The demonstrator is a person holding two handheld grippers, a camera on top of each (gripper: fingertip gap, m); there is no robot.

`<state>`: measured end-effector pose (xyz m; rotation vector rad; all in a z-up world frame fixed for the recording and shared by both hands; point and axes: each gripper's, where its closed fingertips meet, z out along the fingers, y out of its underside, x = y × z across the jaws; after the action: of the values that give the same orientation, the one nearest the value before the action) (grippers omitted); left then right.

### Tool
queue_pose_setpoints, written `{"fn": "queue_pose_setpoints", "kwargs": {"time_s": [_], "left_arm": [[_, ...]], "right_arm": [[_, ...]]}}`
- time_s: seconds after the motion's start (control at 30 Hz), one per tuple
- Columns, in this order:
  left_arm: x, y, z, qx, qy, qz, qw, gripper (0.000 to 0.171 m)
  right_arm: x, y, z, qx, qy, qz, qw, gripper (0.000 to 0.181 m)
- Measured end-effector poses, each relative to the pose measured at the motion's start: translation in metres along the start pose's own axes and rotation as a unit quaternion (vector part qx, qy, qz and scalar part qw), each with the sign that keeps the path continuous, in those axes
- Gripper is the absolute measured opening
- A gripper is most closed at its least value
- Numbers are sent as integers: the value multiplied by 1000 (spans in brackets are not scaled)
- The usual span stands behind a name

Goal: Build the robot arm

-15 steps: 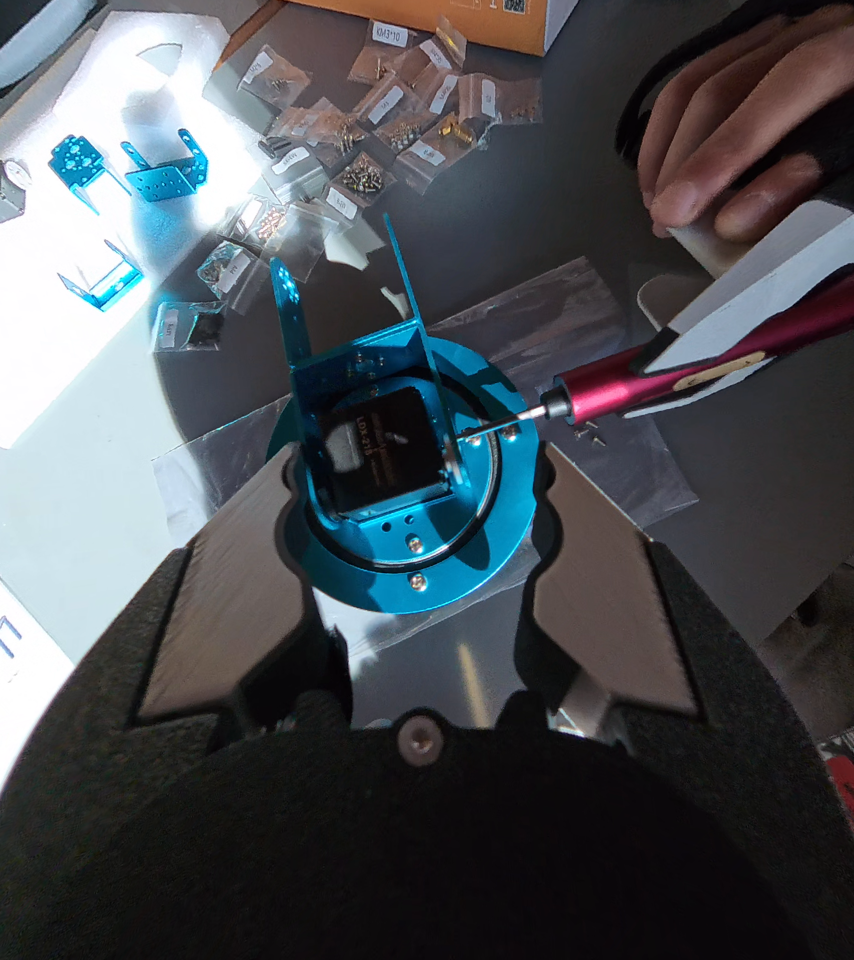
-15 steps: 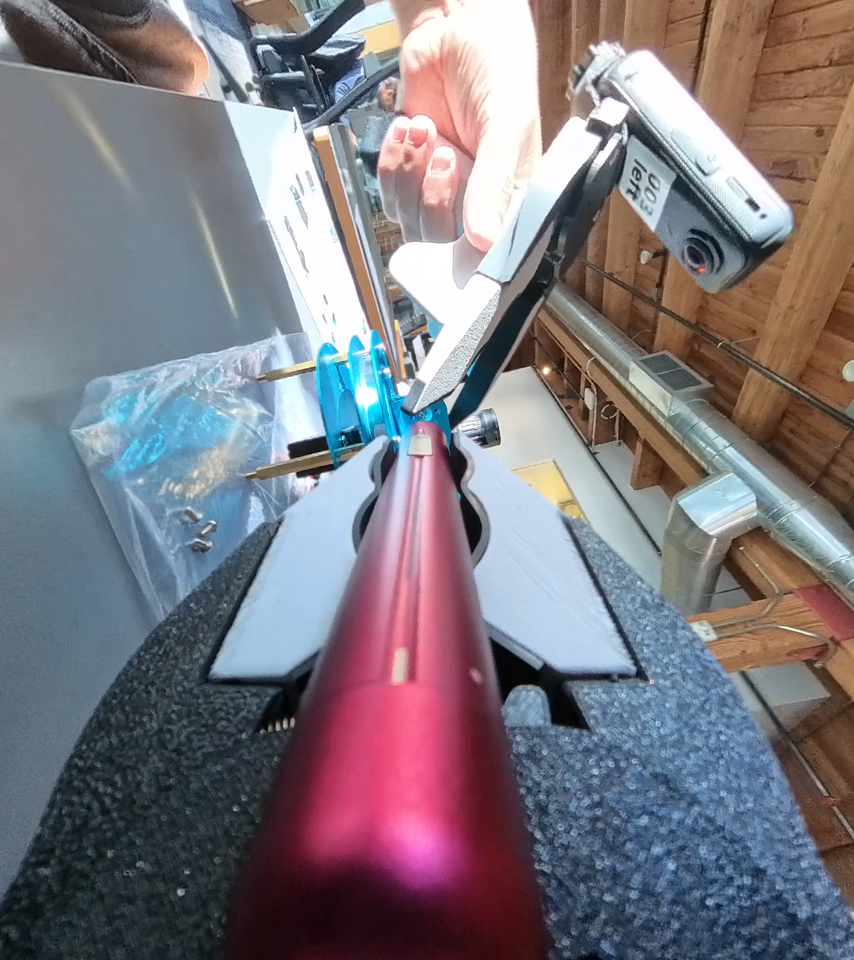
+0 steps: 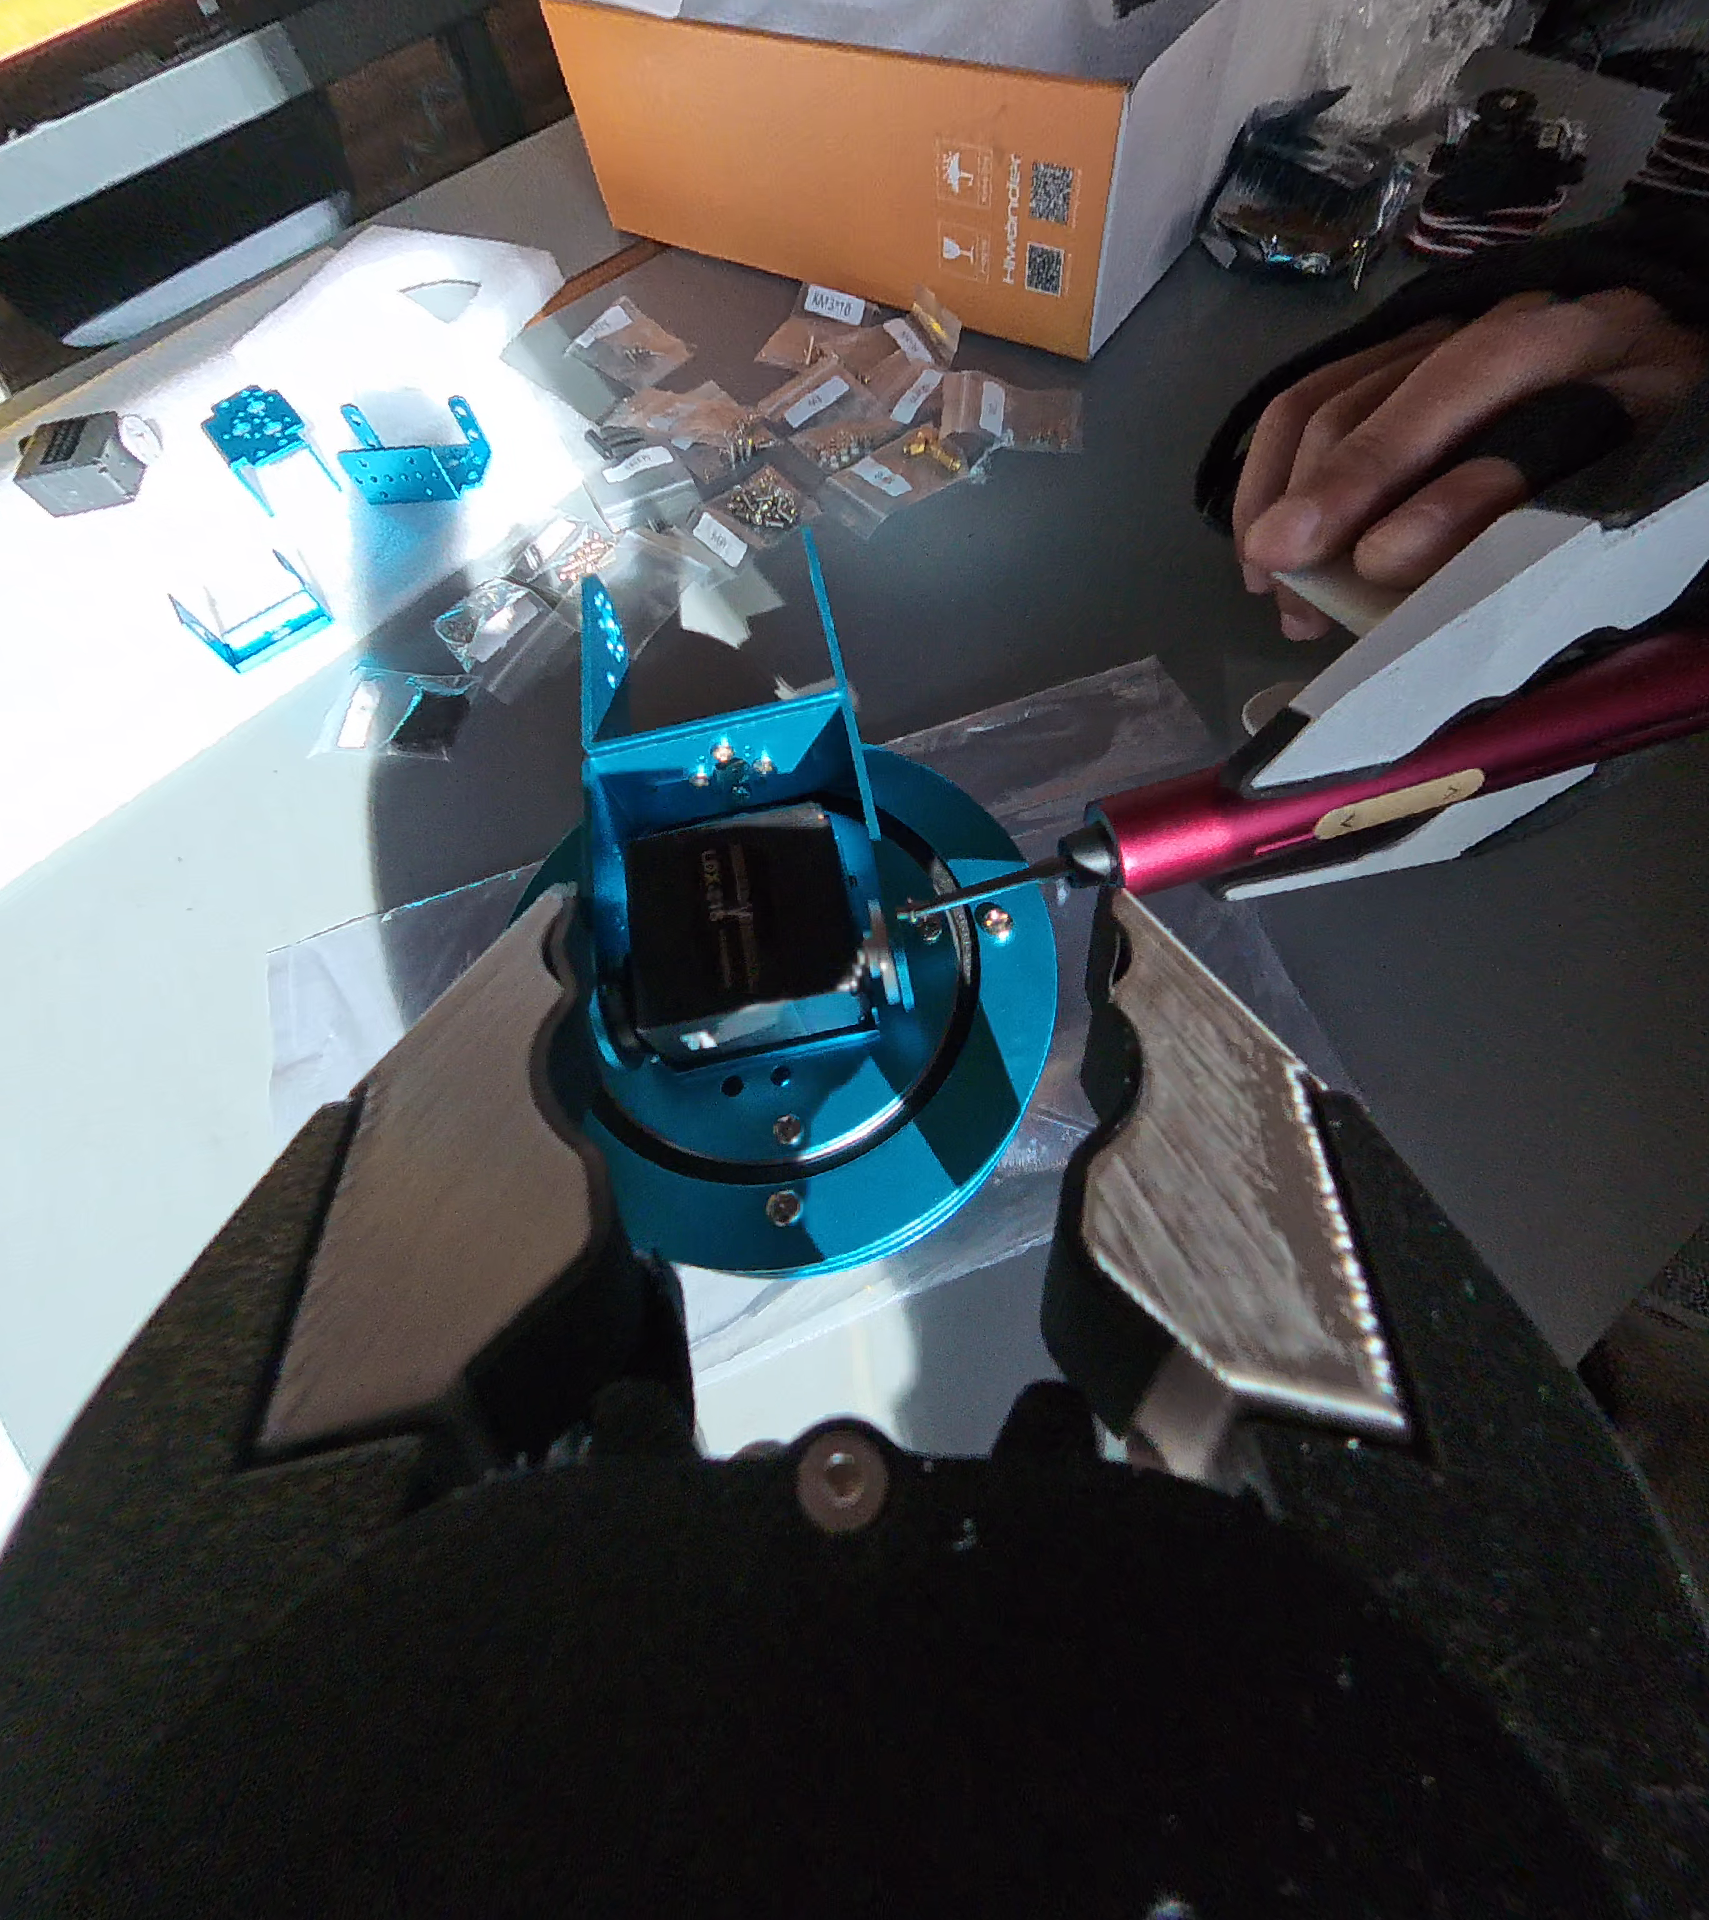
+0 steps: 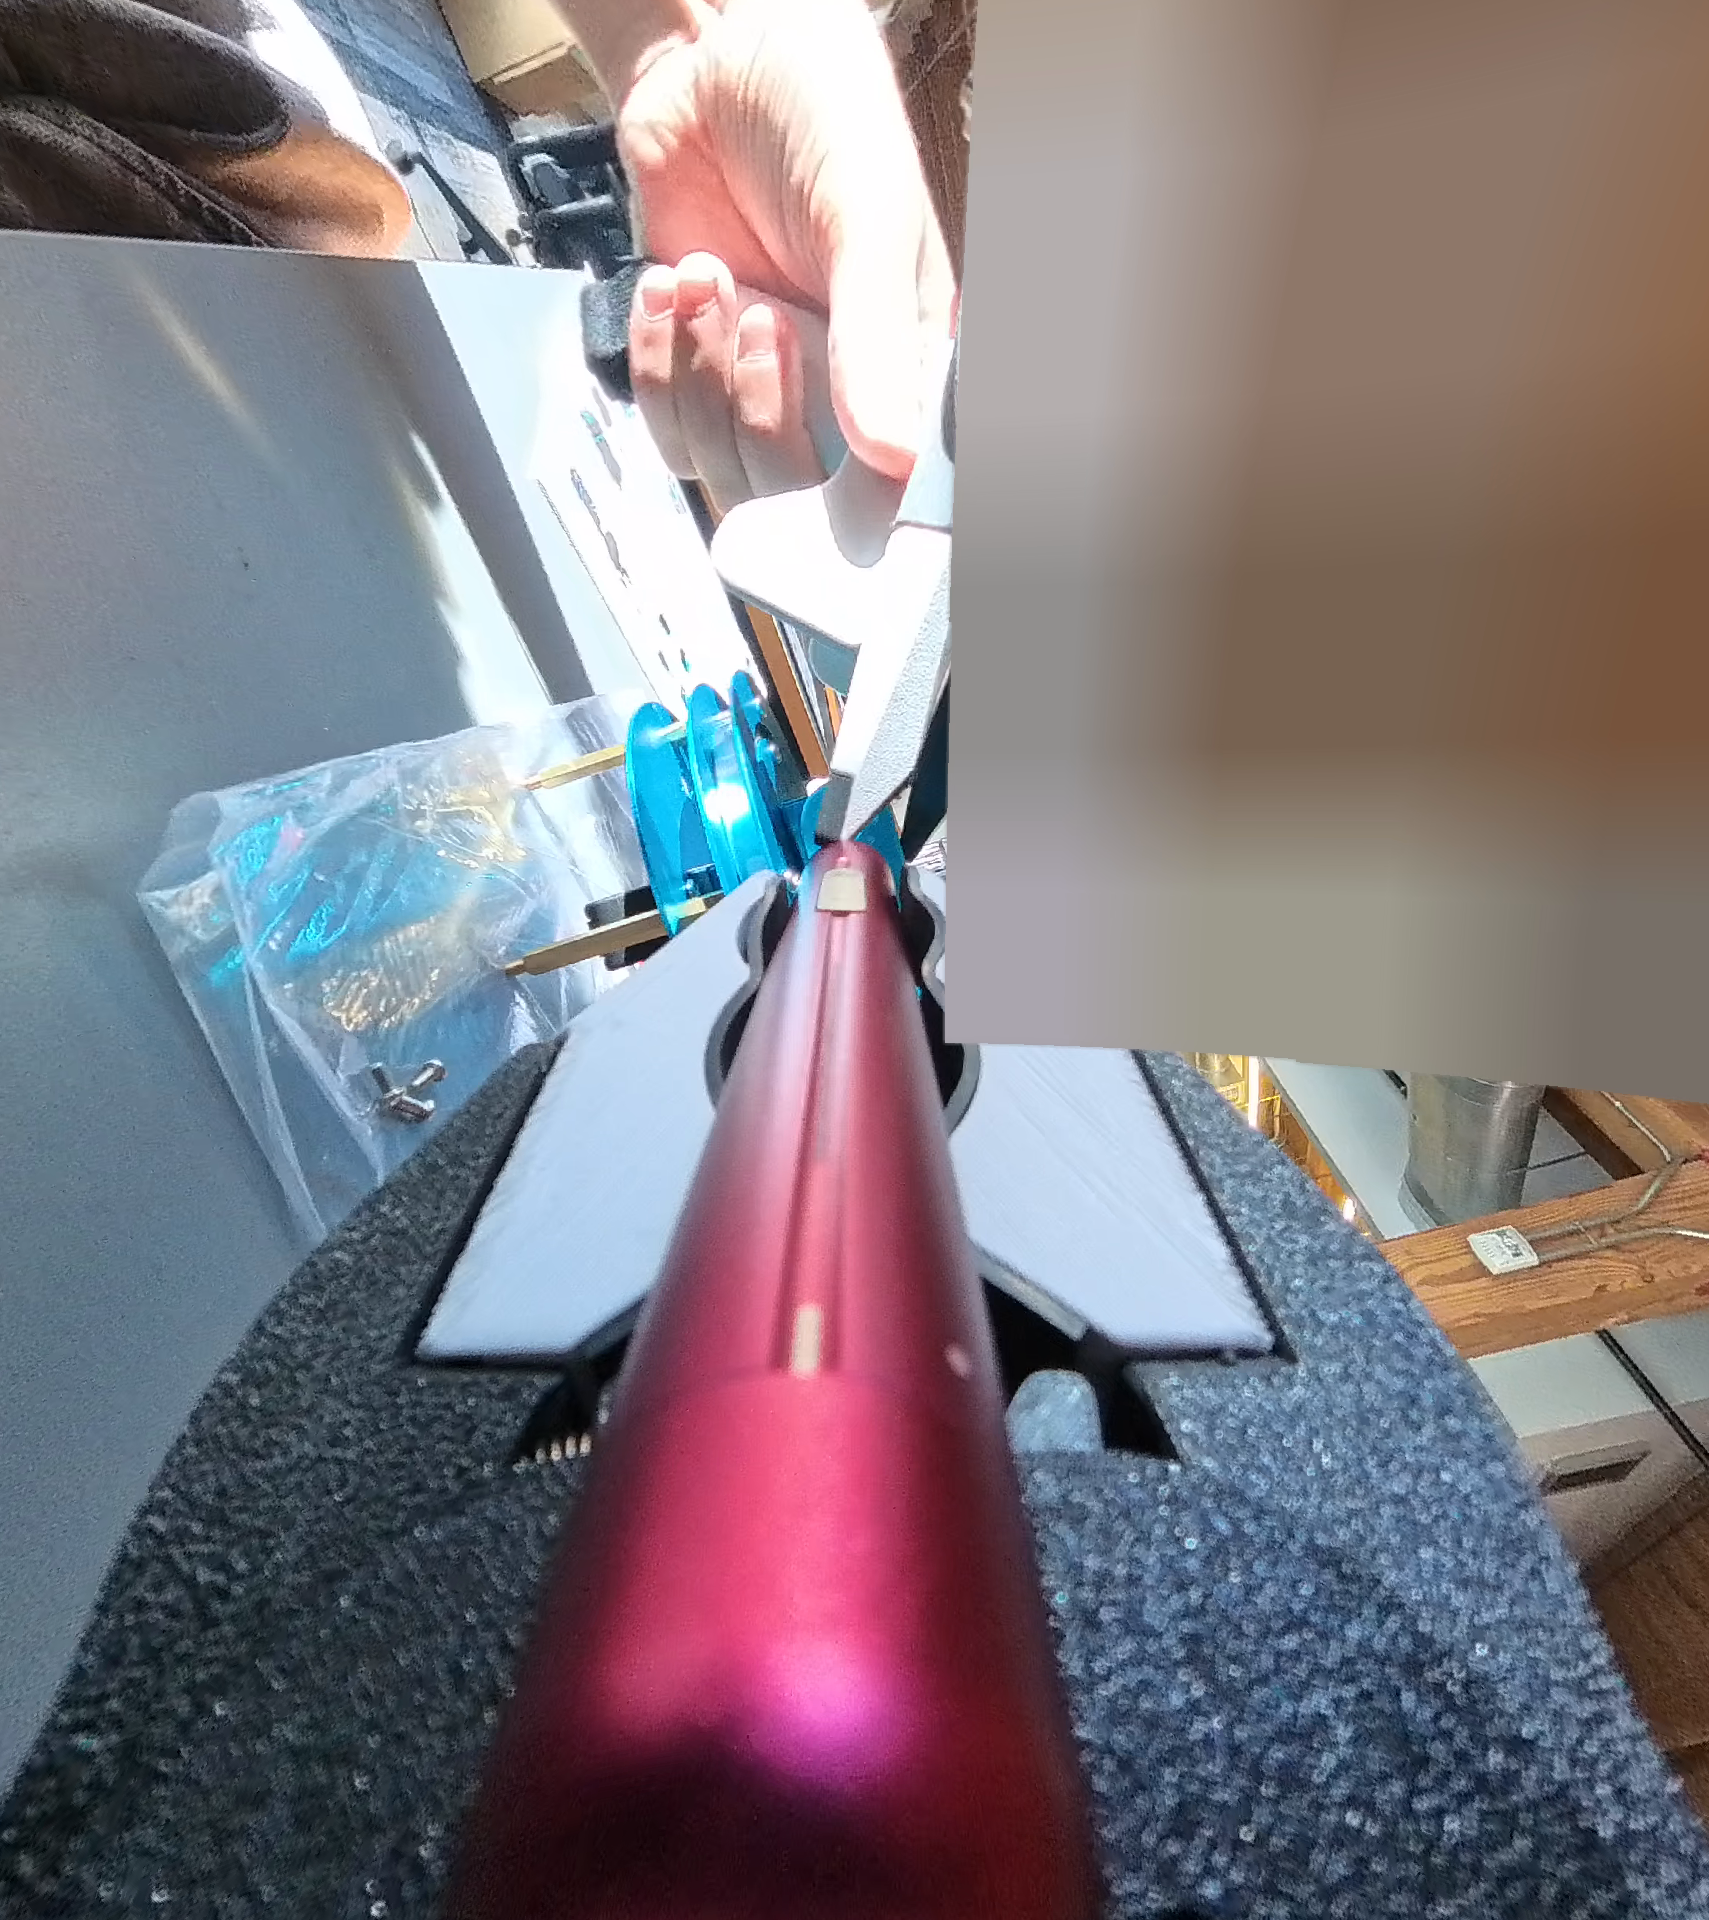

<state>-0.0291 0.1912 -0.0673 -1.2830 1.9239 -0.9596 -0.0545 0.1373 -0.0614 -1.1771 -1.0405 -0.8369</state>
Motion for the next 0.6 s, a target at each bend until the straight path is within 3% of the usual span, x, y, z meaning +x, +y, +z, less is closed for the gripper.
{"fn": "queue_pose_setpoints", "kwargs": {"time_s": [0.03, 0.33, 0.53, 0.6], "left_arm": [[0, 0, 0, 6, -3, -2, 1000, 95], [-1, -1, -2, 30, -7, -24, 999, 95], [5, -10, -11, 65, 88, -105, 988, 110], [6, -3, -11, 41, 99, -115, 988, 114]], "right_arm": [[0, 0, 0, 1, 0, 1, 1000, 21], [1, 1, 0, -2, -6, 16, 1000, 21], [1, 1, 1, -9, -6, 14, 1000, 21], [1, 1, 2, -12, -6, 15, 1000, 21]]}}
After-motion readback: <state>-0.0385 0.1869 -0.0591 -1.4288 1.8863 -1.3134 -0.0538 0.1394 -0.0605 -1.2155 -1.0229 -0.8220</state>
